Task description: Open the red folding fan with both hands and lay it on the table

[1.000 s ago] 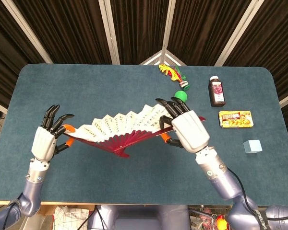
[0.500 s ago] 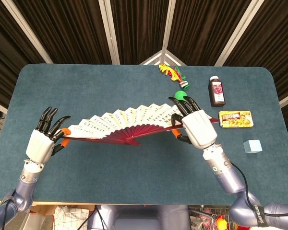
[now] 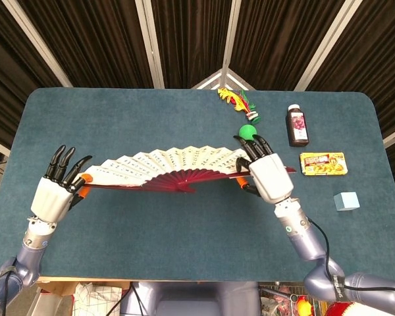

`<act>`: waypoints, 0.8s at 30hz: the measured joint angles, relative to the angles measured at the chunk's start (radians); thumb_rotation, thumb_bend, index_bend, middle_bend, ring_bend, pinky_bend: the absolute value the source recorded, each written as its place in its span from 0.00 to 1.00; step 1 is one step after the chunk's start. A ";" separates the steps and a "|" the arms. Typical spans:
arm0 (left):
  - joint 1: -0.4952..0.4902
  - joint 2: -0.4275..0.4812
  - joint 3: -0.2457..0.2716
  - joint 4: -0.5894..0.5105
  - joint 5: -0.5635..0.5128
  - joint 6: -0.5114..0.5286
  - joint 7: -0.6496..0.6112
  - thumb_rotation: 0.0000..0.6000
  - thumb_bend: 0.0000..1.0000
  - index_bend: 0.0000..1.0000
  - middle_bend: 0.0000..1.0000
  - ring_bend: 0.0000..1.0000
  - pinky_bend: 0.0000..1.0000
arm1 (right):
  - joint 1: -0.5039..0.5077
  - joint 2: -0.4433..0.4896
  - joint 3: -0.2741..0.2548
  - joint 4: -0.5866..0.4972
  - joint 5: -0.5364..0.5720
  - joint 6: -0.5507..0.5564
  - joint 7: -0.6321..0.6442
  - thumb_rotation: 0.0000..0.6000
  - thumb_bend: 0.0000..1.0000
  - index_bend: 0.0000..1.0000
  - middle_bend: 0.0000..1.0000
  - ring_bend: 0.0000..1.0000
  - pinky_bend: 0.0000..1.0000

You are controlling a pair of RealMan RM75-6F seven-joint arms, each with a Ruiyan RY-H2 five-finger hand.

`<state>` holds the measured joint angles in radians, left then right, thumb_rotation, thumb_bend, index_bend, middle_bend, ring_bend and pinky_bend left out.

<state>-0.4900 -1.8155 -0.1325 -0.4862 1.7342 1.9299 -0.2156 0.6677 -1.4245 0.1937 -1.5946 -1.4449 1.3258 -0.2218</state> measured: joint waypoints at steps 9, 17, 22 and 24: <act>-0.010 -0.025 0.019 0.037 -0.012 0.012 0.048 1.00 0.52 0.58 0.20 0.00 0.06 | -0.009 -0.040 -0.025 0.045 -0.043 0.003 -0.039 1.00 0.48 0.77 0.17 0.22 0.15; -0.010 -0.026 0.027 0.056 -0.025 0.019 0.068 1.00 0.52 0.57 0.20 0.00 0.06 | -0.018 -0.060 -0.026 0.081 -0.038 -0.010 -0.048 1.00 0.48 0.77 0.17 0.22 0.15; -0.008 -0.027 0.036 0.077 -0.032 0.023 0.071 1.00 0.52 0.56 0.19 0.00 0.06 | -0.024 -0.064 -0.017 0.106 -0.019 -0.017 -0.034 1.00 0.48 0.77 0.17 0.22 0.15; -0.009 -0.029 0.039 0.082 -0.035 0.022 0.069 1.00 0.49 0.53 0.18 0.00 0.06 | -0.027 -0.066 -0.014 0.116 -0.012 -0.022 -0.022 1.00 0.48 0.77 0.17 0.22 0.15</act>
<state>-0.4985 -1.8446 -0.0938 -0.4039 1.6994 1.9514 -0.1465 0.6406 -1.4901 0.1800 -1.4784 -1.4566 1.3039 -0.2438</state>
